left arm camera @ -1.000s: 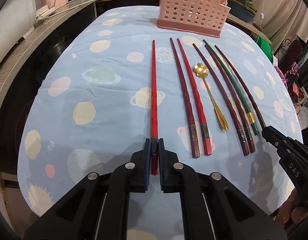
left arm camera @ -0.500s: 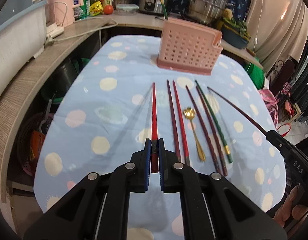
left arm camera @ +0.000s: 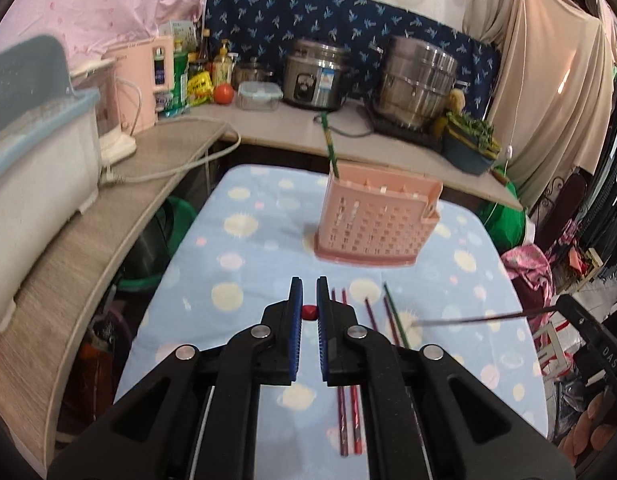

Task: Organize utensils
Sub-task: 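Lift both chopsticks, lower them into the pink holder and open both tools, then move both open tools back down to the remaining chopsticks, then grasp a dark red chopstick with the left tool while the right tool grasps a green chopstick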

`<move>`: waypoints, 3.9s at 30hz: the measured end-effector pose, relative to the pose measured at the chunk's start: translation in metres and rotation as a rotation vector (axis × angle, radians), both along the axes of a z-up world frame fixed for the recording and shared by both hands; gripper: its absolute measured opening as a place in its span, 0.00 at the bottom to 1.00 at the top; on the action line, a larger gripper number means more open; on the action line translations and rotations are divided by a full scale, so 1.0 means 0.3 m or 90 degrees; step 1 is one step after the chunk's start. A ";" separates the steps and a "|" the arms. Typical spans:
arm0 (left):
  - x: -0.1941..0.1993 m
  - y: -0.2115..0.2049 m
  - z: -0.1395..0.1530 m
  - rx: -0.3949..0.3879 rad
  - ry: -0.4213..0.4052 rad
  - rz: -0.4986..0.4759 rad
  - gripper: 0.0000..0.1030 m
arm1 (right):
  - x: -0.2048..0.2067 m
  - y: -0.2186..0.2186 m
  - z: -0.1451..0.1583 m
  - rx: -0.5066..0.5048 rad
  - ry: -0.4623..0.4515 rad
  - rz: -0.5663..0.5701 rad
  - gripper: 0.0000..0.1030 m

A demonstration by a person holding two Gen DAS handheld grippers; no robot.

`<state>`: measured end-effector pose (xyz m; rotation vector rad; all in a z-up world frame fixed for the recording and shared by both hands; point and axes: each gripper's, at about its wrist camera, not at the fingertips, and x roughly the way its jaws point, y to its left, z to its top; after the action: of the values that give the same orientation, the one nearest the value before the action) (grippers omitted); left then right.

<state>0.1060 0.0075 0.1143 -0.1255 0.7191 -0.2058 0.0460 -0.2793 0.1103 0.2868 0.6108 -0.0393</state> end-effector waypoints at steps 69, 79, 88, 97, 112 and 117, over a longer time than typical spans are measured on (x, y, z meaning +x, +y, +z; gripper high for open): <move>0.471 -0.133 0.117 -0.049 -0.099 0.030 0.54 | 0.450 -0.012 0.123 0.052 -0.100 -0.021 0.27; 0.256 -0.104 -0.045 -0.013 -0.031 0.011 0.60 | 0.235 0.043 -0.045 0.040 -0.021 0.020 0.27; 0.081 -0.088 -0.304 0.022 0.075 0.003 0.60 | 0.043 0.087 -0.282 0.026 0.088 0.044 0.27; -0.037 -0.079 -0.426 0.066 0.111 -0.006 0.60 | -0.041 0.126 -0.455 0.016 0.164 0.059 0.27; -0.129 -0.077 -0.530 0.073 0.161 -0.023 0.60 | -0.049 0.197 -0.573 -0.036 0.208 0.082 0.15; -0.151 -0.099 -0.549 0.078 0.169 -0.036 0.60 | -0.049 0.196 -0.582 -0.047 0.209 0.079 0.08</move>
<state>0.0608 -0.0221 -0.0503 -0.0150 0.9986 -0.2002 0.0313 -0.2206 -0.0644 0.1701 0.9501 0.0115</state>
